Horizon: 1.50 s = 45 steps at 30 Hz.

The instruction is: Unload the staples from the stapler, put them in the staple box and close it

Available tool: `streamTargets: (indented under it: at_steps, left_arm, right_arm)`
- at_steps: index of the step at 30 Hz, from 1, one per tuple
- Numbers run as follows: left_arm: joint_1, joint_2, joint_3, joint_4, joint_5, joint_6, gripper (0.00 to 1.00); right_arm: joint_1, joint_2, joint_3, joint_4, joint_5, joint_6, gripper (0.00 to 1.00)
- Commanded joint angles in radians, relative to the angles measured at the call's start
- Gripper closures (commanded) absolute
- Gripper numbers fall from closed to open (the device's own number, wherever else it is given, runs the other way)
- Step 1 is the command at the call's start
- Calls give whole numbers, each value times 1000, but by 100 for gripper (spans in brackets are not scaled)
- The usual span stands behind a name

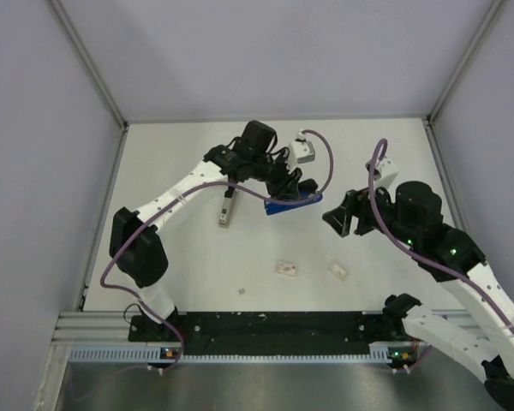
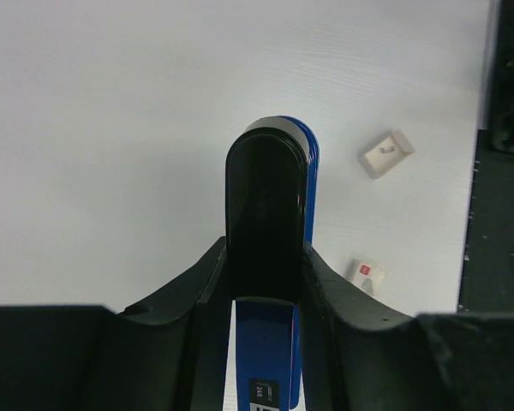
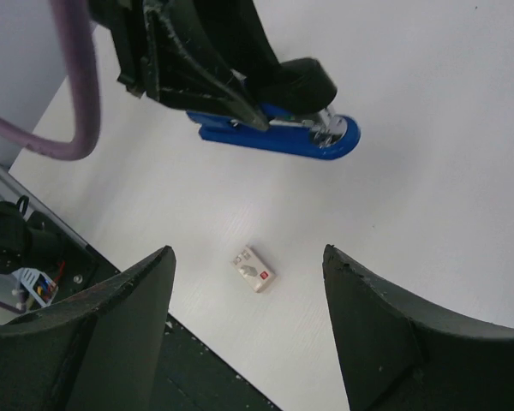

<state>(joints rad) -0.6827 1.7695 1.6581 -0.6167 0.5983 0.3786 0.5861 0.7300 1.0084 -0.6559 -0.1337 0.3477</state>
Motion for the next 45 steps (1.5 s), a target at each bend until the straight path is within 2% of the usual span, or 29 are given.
streamTargets:
  at_steps: [1, 3, 6, 10, 14, 21, 36, 38, 42, 45]
  left_arm:
    - [2, -102, -47, 3, 228, -69, 100]
    - [2, -126, -70, -21, 288, -82, 100]
    - [2, -171, -125, -25, 359, -106, 100]
    - [2, -246, -211, 44, 428, -148, 100]
    - [2, -300, -270, 141, 515, -219, 100]
    - [0, -343, -333, 239, 580, -308, 100]
    - [3, -384, -362, 366, 679, -407, 100]
    - [3, -392, -376, 400, 690, -426, 100]
    - [2, -404, -399, 446, 702, -455, 100]
    - [3, -406, -399, 446, 704, -455, 100]
  right_arm:
    - [-5, 23, -13, 131, -27, -84, 30]
    - [-5, 25, -31, 160, -66, -95, 31]
    - [-5, 23, -36, 171, -109, -116, 39]
    - [-5, 14, -34, 171, -187, -131, 47]
    - [-5, 5, -47, 176, -274, -136, 47]
    - [-5, 9, -59, 220, -432, -118, 42]
    - [-5, 75, -83, 272, -530, -89, 46]
    - [-3, 75, -96, 288, -535, -81, 50]
    - [-5, 77, -113, 311, -558, -70, 64]
    - [-5, 71, -123, 318, -569, -64, 69]
